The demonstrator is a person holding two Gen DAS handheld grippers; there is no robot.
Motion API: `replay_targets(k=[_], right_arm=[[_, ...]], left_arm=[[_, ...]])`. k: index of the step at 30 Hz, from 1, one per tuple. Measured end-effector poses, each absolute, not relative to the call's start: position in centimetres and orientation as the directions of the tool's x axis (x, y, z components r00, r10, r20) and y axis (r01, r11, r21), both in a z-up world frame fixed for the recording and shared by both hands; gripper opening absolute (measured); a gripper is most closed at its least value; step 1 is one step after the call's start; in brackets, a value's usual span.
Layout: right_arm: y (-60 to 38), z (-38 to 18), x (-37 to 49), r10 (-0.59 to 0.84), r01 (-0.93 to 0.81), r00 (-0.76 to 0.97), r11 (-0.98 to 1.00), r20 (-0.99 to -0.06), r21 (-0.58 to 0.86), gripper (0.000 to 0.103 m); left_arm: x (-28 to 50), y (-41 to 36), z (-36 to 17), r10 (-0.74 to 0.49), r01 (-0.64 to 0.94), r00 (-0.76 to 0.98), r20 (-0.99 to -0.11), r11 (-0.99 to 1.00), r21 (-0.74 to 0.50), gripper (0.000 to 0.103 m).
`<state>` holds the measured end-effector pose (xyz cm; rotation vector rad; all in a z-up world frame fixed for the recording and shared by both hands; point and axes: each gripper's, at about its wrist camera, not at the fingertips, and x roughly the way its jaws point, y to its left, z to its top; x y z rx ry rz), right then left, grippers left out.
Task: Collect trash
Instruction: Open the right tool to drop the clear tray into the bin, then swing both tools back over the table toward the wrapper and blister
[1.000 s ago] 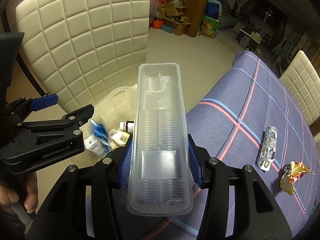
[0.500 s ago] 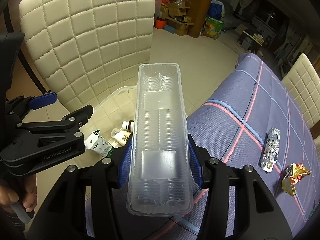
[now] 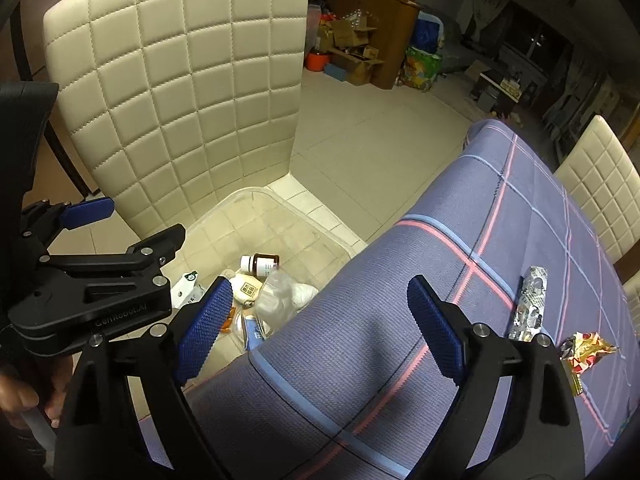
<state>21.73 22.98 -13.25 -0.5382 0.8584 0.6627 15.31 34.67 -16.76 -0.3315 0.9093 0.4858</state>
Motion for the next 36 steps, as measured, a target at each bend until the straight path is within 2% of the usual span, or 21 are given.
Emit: replay_targets(k=[9, 16, 24, 36], right_arm=[[19.5, -12.8, 21.9, 0.294, -0.675, 0.492, 0.723, -0.819, -0.146, 0.088], [14.5, -11.9, 22.1, 0.270, -0.616, 0.525, 0.775, -0.807, -0.141, 0.088], [6.6, -11.0, 24.4, 0.224, -0.486, 0.565, 0.868, -0.794, -0.100, 0.089], [-3.1, -11.7, 31.1, 0.170, -0.260, 0.575, 0.965, -0.801, 0.019, 0.089]], left_arm=[[15.2, 32.3, -15.0, 0.259, -0.502, 0.541, -0.800, 0.863, -0.060, 0.083], [16.3, 27.2, -13.7, 0.229, -0.412, 0.569, -0.790, 0.910, -0.033, 0.083], [19.6, 20.2, -12.8, 0.160, -0.283, 0.595, -0.787, 0.959, -0.019, 0.083], [27.0, 11.9, -13.1, 0.123, -0.135, 0.602, -0.789, 0.990, 0.051, 0.083]])
